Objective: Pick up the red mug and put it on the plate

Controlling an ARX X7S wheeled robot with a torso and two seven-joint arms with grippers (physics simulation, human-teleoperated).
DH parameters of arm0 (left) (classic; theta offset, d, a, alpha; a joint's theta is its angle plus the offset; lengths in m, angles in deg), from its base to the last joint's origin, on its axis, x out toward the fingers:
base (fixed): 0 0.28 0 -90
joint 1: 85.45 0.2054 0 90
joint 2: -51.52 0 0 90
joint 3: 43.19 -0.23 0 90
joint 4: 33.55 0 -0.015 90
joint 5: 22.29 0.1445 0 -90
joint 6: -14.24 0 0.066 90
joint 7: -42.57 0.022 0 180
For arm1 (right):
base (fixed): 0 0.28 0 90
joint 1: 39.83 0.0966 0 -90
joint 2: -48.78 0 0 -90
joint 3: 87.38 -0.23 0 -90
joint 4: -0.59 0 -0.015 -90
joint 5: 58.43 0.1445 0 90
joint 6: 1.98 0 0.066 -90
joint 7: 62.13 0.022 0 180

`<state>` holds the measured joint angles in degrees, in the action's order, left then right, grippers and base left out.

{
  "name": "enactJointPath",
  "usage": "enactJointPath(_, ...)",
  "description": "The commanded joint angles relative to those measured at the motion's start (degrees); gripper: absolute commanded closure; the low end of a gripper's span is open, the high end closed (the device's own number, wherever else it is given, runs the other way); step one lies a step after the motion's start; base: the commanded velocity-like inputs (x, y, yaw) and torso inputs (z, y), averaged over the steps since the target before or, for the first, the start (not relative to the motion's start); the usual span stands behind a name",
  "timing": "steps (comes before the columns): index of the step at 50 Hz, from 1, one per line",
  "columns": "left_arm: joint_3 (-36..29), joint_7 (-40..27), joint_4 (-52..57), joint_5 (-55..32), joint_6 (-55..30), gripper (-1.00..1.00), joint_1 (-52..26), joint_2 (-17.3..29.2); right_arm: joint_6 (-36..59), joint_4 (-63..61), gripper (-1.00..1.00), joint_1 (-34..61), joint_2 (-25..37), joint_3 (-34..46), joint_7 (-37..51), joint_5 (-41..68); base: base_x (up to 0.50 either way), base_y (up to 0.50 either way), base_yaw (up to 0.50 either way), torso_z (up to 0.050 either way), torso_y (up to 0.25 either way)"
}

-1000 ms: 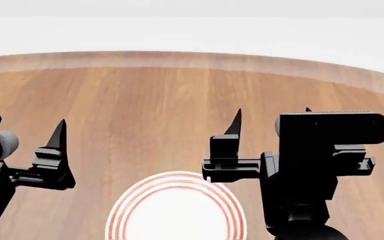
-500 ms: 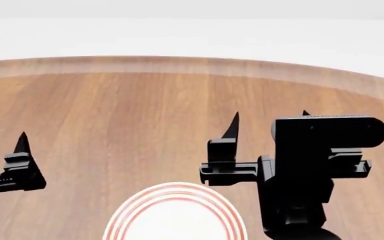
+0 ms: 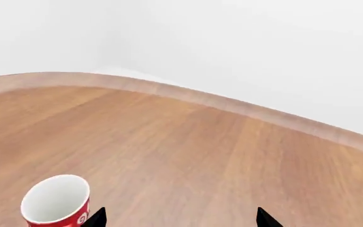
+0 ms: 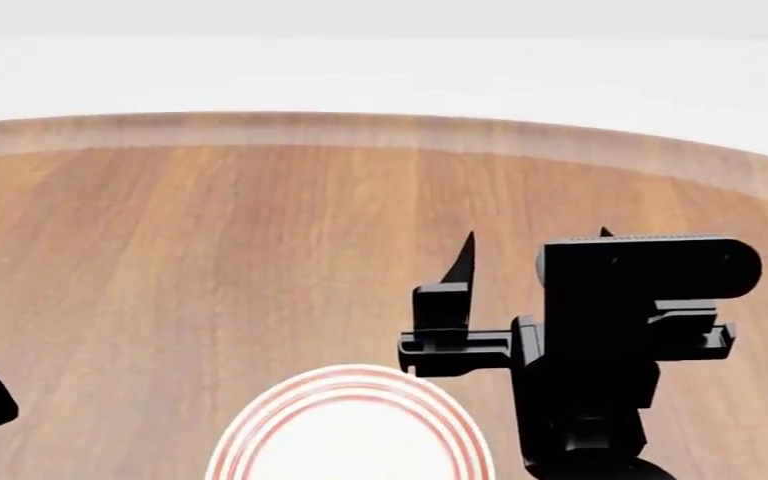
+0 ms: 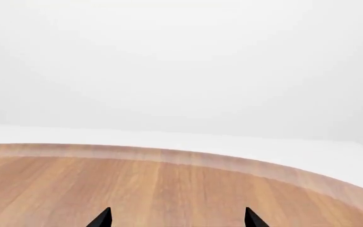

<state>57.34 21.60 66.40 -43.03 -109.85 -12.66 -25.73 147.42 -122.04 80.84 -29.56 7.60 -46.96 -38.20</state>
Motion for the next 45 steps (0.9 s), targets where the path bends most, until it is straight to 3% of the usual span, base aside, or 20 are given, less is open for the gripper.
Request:
enactJointPath(1, 2.22, -1.06, -3.14, -0.68, 2.14, -1.0, 0.64, -1.02, -0.49, 0.59, -1.0, -0.11, 0.16, 0.48, 0.27, 0.09, 0.0, 0.0, 0.0, 0.0, 0.0)
enactJointPath(25, 6.63, -1.94, -9.09, -1.4, 7.75, -1.0, 4.14, -1.65, -1.66, 1.84, -1.0, -0.57, 0.43, 1.09, 0.65, 0.5, 0.0, 0.0, 0.0, 0.0, 0.0)
enactJointPath(45, 5.78, -0.35, -24.83, 0.49, 11.11, -1.0, -3.53, 0.98, -3.12, 3.1, -1.0, -1.15, 0.69, 1.87, 0.71, 0.69, 0.0, 0.0, 0.0, 0.0, 0.0)
